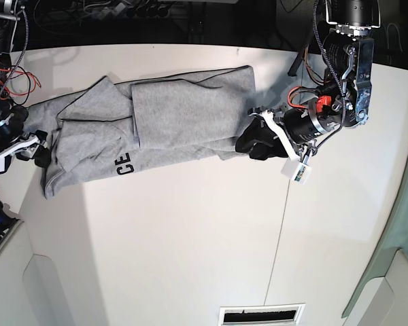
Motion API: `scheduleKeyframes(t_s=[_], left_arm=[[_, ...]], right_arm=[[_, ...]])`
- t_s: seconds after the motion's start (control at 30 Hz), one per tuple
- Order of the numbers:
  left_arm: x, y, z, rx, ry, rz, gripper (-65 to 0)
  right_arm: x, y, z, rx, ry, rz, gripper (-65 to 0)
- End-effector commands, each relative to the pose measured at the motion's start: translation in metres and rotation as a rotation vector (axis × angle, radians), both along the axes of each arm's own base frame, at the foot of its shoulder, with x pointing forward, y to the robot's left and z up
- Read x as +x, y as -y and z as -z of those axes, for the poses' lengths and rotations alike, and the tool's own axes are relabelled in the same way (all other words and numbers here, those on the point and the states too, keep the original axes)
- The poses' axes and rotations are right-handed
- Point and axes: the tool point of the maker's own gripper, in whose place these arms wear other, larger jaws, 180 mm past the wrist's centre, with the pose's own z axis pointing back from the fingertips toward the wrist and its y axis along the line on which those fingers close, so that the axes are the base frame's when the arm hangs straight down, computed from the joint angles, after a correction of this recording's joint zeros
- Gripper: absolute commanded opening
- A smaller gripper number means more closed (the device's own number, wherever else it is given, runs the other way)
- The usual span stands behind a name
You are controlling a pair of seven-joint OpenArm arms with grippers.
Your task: Layout the t-shirt on the table in an organized manner, then fold the t-shirt properly
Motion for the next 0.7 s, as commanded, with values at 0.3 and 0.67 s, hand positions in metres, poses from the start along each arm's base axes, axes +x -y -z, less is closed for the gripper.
scheduleKeyframes(t_s=[0.3,0.67], left_arm=[[0.008,0.002,-0.014,-0.027,0.048,0.001,-38.7],[0.011,0.003,-0.02,-0.062,0.057,-0.008,-38.7]], right_arm=[[0.008,-0.025,-0.004,0.119,0.012,-0.014,-25.1],[0.007,-0.044,0.002,0.156,0.0,-0.028,-29.9]])
